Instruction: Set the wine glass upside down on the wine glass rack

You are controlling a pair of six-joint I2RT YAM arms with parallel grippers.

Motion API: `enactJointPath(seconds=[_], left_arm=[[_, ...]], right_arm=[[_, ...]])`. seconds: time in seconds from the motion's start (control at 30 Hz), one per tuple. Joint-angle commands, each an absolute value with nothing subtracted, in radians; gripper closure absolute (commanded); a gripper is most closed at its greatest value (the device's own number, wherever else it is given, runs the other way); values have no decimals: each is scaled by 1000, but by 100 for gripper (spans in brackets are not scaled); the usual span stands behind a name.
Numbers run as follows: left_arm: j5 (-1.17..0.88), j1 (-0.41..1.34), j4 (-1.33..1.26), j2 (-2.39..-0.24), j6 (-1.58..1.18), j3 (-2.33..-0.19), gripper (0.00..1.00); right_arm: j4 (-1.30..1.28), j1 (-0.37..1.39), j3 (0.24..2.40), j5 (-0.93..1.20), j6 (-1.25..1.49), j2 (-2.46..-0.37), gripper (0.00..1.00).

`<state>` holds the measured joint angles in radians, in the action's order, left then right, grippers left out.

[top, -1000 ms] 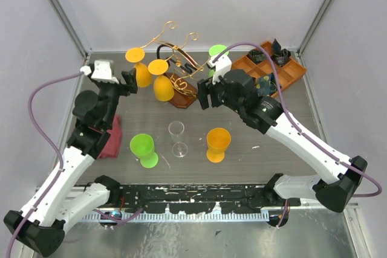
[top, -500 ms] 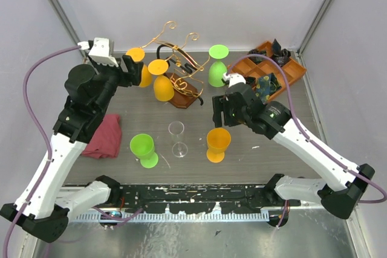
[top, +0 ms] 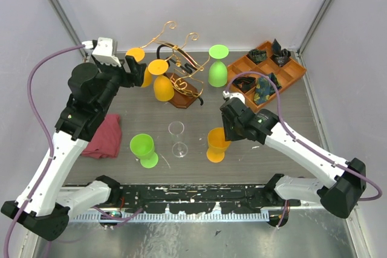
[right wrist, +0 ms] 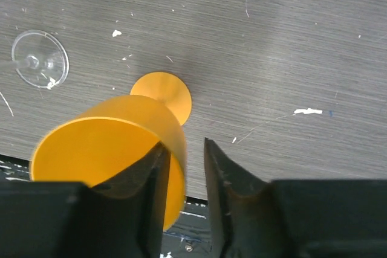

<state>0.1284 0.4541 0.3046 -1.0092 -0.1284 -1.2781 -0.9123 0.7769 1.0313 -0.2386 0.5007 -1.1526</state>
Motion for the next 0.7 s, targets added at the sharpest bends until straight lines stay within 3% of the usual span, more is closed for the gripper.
enactJointPath(seconds=[0.0, 0.13, 0.37, 0.67], left_arm=[[120, 454, 288, -1000, -124, -1286, 20], [121, 454, 285, -1000, -138, -1288, 21], [92, 454, 218, -976, -186, -1263, 23], [34, 454, 215, -1012, -286, -1325, 19]], right_arm=[[-869, 782, 1063, -246, 488, -1165, 76], [-933, 781, 1131, -299, 454, -1179, 99], [-1082, 782, 1377, -497, 441, -1209, 99], [-1171, 782, 1714, -1004, 238, -1311, 99]])
